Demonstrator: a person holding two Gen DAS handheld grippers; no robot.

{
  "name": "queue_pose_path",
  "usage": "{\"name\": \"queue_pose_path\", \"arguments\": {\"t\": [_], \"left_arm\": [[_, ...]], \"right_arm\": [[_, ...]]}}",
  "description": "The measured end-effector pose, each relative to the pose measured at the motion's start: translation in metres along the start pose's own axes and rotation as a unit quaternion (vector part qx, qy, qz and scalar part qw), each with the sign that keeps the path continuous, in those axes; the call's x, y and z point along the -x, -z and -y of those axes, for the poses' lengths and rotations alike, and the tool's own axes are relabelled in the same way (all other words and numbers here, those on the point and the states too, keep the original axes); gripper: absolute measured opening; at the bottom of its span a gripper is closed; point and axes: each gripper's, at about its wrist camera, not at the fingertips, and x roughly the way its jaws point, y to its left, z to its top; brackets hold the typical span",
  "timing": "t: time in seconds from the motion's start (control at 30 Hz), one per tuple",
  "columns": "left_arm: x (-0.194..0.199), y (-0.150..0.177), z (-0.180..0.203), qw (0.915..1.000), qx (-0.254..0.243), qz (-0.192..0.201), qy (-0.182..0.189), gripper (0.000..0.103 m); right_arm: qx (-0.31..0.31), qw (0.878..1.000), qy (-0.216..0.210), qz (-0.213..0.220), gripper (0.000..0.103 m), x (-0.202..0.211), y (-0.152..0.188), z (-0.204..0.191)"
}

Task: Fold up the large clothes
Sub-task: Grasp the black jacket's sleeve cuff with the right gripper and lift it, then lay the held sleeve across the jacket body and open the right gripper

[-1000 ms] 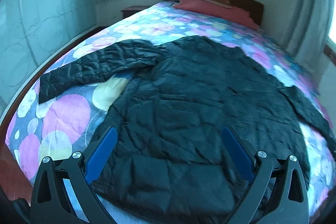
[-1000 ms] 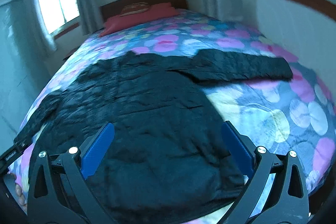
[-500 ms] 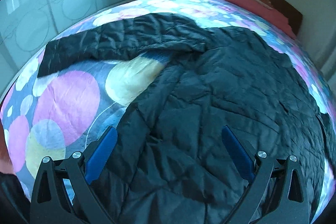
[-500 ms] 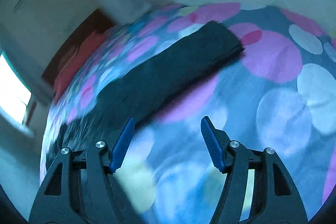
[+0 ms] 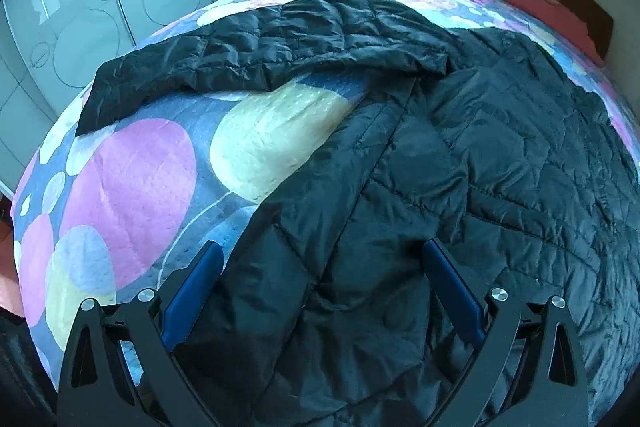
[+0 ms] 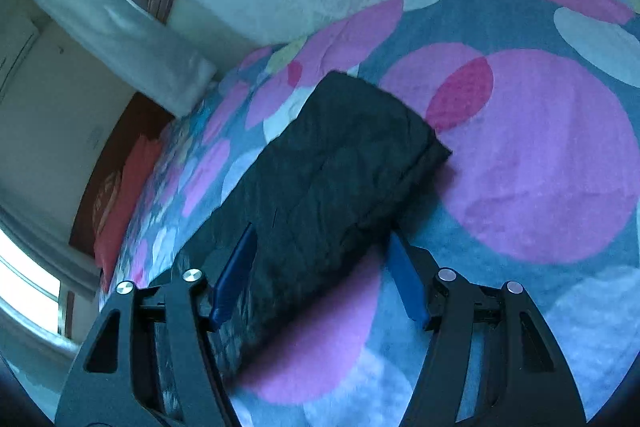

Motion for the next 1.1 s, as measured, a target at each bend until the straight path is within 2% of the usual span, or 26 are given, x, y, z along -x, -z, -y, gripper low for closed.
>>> {"name": "queue_pose_path", "arguments": {"t": [0.07, 0.13, 0.17, 0.27, 0.43, 0.53, 0.6, 0.8, 0.83, 1.07, 1.1], "left_arm": [[-0.002, 0.001, 0.001, 1.0000, -0.002, -0.001, -0.003, 0.099], [-0.005, 0.001, 0.002, 1.0000, -0.003, -0.001, -0.005, 0.099], [-0.006, 0.002, 0.002, 1.0000, -0.004, -0.001, -0.006, 0.099], [-0.008, 0.003, 0.003, 1.0000, -0.003, -0.002, -0.006, 0.099], [-0.009, 0.004, 0.001, 1.0000, 0.000, -0.001, -0.002, 0.099], [-0.008, 0.005, 0.001, 1.0000, 0.003, 0.000, 0.001, 0.099], [-0.008, 0.006, -0.001, 1.0000, 0.004, 0.000, 0.004, 0.099], [-0.011, 0.007, -0.005, 0.9998, 0.012, 0.001, 0.015, 0.099], [-0.011, 0.007, -0.006, 0.9998, 0.013, 0.001, 0.017, 0.099], [-0.014, 0.007, -0.009, 0.9995, 0.019, 0.001, 0.026, 0.099], [-0.014, 0.008, -0.009, 0.9994, 0.019, 0.001, 0.027, 0.099]], "right_arm": [[0.007, 1.000, 0.022, 0.010, 0.031, -0.003, -0.001, -0.002], [0.011, 0.999, 0.029, 0.011, 0.015, -0.008, -0.004, -0.001], [0.011, 0.999, 0.029, 0.009, 0.011, -0.009, -0.004, 0.000], [0.028, 0.999, 0.022, 0.022, 0.008, 0.000, -0.004, -0.009], [0.140, 0.988, -0.008, 0.065, 0.008, 0.041, 0.013, -0.071], [0.221, 0.972, -0.043, 0.073, 0.008, 0.065, 0.042, -0.126], [0.273, 0.957, -0.067, 0.064, 0.008, 0.076, 0.073, -0.165], [0.376, 0.916, -0.139, -0.001, 0.008, 0.083, 0.182, -0.263], [0.386, 0.911, -0.145, -0.009, 0.008, 0.085, 0.198, -0.271], [0.486, 0.850, -0.188, -0.083, 0.008, 0.089, 0.339, -0.334], [0.493, 0.844, -0.191, -0.091, 0.008, 0.086, 0.347, -0.337]]}}
